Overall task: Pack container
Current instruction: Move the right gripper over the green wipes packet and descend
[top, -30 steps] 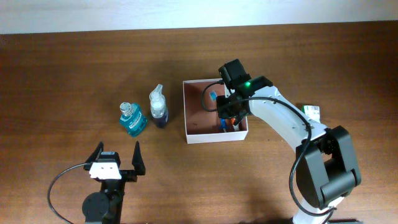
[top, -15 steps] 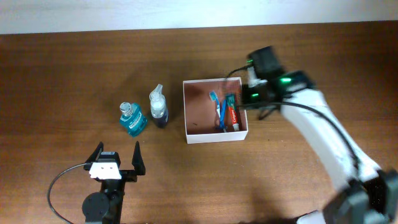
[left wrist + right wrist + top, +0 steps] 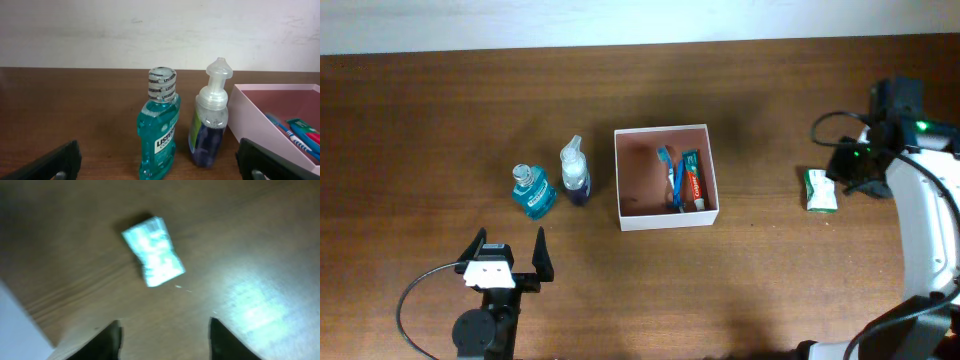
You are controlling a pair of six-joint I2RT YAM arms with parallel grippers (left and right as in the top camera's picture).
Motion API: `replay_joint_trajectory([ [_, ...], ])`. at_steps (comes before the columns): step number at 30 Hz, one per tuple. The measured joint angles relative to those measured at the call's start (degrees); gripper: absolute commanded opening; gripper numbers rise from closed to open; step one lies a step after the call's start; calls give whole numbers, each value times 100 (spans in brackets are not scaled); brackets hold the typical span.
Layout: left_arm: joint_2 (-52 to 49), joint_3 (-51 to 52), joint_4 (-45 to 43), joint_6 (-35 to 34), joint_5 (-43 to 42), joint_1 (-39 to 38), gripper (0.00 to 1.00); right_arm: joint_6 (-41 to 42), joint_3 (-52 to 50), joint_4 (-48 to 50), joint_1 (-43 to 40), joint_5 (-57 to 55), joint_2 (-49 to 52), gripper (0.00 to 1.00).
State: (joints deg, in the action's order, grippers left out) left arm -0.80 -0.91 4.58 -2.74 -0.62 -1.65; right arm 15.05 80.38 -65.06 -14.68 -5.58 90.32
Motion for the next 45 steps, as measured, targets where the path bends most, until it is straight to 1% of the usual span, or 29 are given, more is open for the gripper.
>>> replay_joint_trajectory([
  [2,2,0,0,0,0,0,99,-31,-197,109,-157,-15,0,80],
  [4,2,0,0,0,0,0,99,-98,-428,291,-254,-37,0,87],
  [8,2,0,0,0,0,0,99,-254,-960,881,-332,-50,0,95],
  [10,0,0,0,-2,0,0,99,-315,-1231,1255,-341,-59,2,98],
  [15,0,0,0,-2,0,0,100,-448,-1947,2199,-341,-57,39,100],
  [20,0,0,0,0,0,0,99,-785,-2586,3158,-341,70,236,99],
  [24,0,0,0,-2,0,0,99,-1032,-2765,3526,-341,157,389,99],
  [33,0,0,0,0,0,0,99,-1320,-2806,3963,-341,291,673,100],
  [45,0,0,0,0,0,0,99,-1425,-2806,4138,-341,339,737,93],
])
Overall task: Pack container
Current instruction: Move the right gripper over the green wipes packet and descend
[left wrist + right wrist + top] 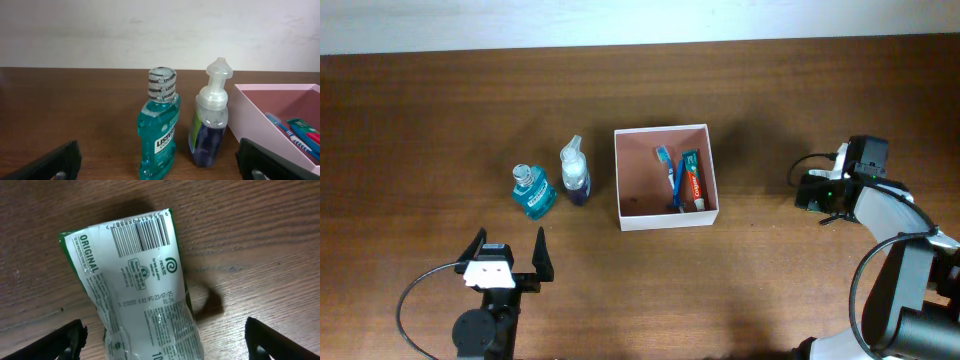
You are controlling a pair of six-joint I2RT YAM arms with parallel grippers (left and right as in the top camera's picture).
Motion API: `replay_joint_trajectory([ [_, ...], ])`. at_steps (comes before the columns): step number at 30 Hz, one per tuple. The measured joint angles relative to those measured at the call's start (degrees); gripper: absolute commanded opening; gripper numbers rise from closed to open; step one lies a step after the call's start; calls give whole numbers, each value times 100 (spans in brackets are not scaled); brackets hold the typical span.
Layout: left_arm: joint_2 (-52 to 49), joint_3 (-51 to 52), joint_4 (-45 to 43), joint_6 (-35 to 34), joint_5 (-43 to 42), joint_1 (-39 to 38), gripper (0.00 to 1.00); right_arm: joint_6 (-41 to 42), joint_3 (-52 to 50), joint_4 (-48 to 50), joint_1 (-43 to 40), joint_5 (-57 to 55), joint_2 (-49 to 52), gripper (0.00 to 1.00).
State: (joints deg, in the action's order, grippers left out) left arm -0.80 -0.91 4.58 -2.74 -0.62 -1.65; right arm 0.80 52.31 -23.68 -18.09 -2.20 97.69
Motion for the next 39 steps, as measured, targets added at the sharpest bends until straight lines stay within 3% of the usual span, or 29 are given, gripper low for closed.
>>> replay_joint_trajectory([
  [8,0,0,0,0,0,0,99,-280,0,166,0,354,173,80],
  [12,0,0,0,0,0,0,99,-433,0,219,0,455,273,63],
  [15,0,0,0,0,-2,0,99,-463,0,229,0,479,278,45],
  [23,0,0,0,-2,0,0,99,-522,76,179,0,531,260,21],
  [33,2,0,0,-2,0,0,99,-308,800,-1261,0,540,149,19],
  [39,0,0,0,0,0,0,99,-234,883,-1379,0,555,149,20],
])
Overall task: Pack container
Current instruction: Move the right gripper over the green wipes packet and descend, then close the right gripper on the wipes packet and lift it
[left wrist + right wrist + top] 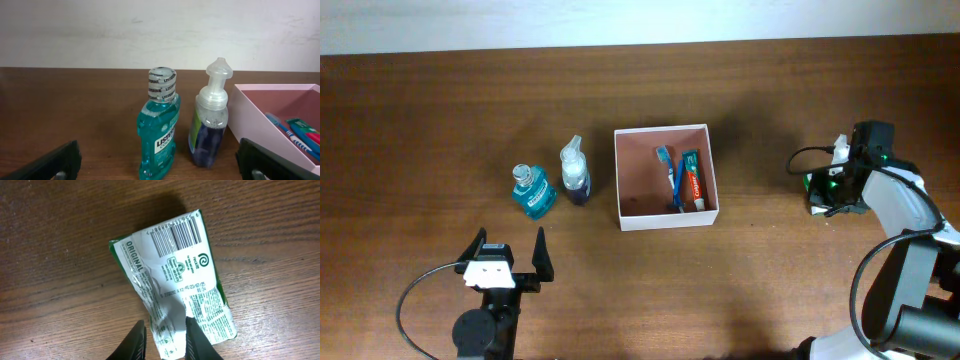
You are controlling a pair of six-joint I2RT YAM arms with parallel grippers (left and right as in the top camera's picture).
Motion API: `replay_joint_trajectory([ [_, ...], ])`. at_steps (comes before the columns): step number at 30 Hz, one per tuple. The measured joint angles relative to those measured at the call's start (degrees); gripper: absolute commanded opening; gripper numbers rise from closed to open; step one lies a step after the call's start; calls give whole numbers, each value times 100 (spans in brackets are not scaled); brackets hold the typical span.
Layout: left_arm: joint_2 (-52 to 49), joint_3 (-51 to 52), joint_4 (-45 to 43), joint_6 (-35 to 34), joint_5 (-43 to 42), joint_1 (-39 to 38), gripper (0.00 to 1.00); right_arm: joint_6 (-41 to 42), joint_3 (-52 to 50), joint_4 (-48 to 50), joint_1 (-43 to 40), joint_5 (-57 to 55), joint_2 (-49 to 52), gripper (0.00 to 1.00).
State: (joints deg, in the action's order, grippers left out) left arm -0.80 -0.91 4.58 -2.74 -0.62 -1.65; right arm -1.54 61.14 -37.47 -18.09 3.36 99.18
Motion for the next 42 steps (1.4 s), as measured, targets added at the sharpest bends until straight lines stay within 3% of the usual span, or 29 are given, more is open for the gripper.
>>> replay_joint_trajectory([
  [7,2,0,0,-2,0,0,99,7,15,68,0,2,-2,20],
  [15,2,0,0,-2,0,0,99,31,22,389,0,26,-2,53],
  [20,0,0,0,0,-2,0,99,17,22,435,0,17,-2,66],
  [33,0,0,-2,0,0,0,99,2,26,678,0,-48,236,73],
  [42,0,0,0,0,0,0,99,2,26,734,0,-46,442,65],
])
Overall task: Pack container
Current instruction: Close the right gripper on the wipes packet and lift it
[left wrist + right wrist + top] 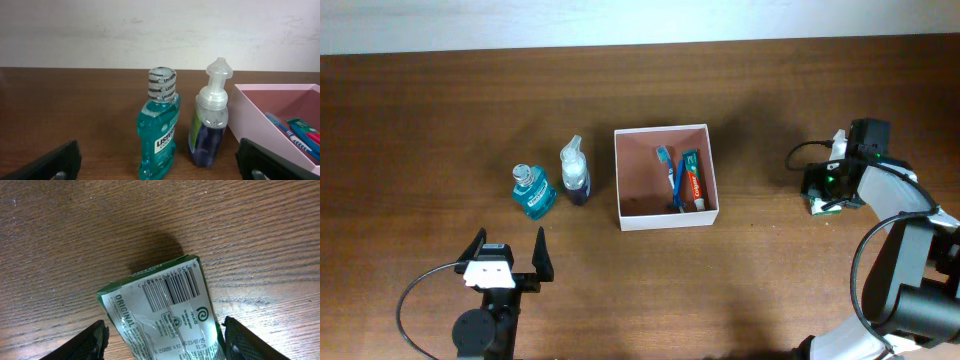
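Note:
A green-and-white packet (165, 315) lies on the wooden table at the far right, barcode end away from me. My right gripper (167, 342) is open and low over it, one finger on each side of its width. From overhead the right gripper (825, 188) covers most of the packet (817, 207). The white box (617, 180) at mid-table holds a blue toothbrush (670, 172) and a toothpaste tube (691, 182). Left of the box stand a mouthwash bottle (159, 132) and a pump bottle (210, 120). My left gripper (508, 255) is open, on the table in front of them.
The table's back edge meets a pale wall. A black cable loops beside the left arm's base (415, 300). The right arm's white link (905, 205) runs along the right edge of the table.
My right gripper's fingers, then nearly together on the middle of the packet, now stand apart at its two sides. The packet sits more upright in the wrist view. The left arm is unchanged.
At first my right gripper was open high above the packet. It then stood open low over the packet, fingers wide. After that the fingers were pinched on the packet's wrinkled middle. Now they are apart again, and the packet still lies on the table.

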You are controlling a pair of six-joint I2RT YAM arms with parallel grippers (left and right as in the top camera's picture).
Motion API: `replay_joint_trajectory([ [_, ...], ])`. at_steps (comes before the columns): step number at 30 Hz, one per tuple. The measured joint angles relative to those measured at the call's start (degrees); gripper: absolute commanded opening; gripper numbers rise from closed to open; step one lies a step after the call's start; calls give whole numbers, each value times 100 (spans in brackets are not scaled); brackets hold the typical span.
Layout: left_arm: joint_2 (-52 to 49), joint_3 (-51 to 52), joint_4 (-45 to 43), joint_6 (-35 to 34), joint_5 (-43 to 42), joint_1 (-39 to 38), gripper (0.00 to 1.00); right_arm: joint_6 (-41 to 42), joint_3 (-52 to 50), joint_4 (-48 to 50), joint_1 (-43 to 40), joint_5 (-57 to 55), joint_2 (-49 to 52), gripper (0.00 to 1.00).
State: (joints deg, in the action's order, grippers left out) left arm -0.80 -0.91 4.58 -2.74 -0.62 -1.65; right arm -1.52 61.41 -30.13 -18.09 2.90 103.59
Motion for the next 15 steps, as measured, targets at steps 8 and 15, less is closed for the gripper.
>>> replay_joint_trajectory([
  [8,0,0,0,0,0,0,99,0,0,2,0,0,186,47],
  [15,2,0,0,0,-2,0,99,4,76,-85,0,17,195,18],
])
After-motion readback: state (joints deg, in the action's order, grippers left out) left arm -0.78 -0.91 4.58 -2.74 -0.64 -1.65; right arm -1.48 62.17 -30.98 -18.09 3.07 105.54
